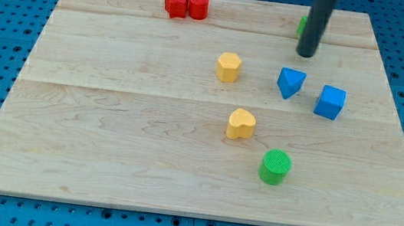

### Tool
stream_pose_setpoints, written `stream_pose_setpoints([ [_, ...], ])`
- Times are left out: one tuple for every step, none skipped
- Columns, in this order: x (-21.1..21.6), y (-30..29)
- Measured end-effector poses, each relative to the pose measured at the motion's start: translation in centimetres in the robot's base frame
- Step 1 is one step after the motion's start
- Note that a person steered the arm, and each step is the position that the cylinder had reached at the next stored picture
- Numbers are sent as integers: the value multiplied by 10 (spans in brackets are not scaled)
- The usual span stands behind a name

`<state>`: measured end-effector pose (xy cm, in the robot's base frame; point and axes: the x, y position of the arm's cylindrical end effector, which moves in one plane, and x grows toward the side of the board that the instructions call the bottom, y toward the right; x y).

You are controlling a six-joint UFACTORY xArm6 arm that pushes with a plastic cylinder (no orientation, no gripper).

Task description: Push the green circle to the bottom of the green star

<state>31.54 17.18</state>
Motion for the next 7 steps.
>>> stream_pose_setpoints([
  [-48,16],
  [-43,21],
  [33,91],
  [148,128],
  [236,84],
  [245,-7],
  [223,-110],
])
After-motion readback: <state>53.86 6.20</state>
